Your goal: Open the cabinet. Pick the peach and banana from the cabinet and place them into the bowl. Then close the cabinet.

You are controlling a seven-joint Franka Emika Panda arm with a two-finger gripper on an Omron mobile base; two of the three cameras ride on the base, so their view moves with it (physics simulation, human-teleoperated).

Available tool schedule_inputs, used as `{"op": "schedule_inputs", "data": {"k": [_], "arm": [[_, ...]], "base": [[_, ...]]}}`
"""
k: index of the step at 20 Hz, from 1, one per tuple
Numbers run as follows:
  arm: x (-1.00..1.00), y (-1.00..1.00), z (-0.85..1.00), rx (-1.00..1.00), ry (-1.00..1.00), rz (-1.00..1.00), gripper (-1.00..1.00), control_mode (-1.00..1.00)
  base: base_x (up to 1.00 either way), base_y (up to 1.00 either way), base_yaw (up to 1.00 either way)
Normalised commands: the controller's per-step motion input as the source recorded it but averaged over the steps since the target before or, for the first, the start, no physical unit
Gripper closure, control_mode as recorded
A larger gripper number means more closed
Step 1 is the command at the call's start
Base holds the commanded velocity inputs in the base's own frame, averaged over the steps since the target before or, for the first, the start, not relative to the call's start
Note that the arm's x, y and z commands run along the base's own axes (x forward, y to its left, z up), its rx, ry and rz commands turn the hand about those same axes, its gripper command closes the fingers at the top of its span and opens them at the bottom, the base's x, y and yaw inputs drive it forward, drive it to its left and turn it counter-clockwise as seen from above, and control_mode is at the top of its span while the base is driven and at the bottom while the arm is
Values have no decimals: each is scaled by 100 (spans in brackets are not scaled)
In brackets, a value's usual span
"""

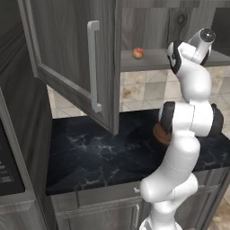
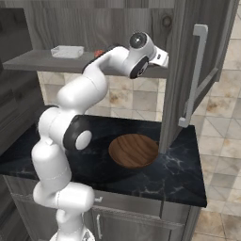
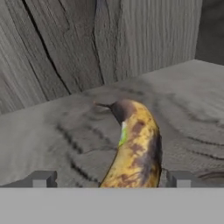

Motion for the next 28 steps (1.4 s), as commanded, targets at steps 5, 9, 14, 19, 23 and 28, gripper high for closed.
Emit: {"op": "schedule_inputs", "data": {"k": [5, 9, 14, 19, 23, 28], "arm": [[24, -4, -39, -1, 11, 0, 100, -100], [8, 0, -11, 0, 1, 0, 100, -100], [0, 0, 0, 0, 0, 0, 100, -100], [-42, 3, 1, 0, -3, 0, 100, -100], [-90, 19, 7, -3, -2, 0, 100, -100], [-100, 54, -2, -11, 0, 1, 100, -100]], "base": [[0, 0, 0], [0, 0, 0], [0, 0, 0], [0, 0, 0], [0, 0, 0], [0, 0, 0]]}}
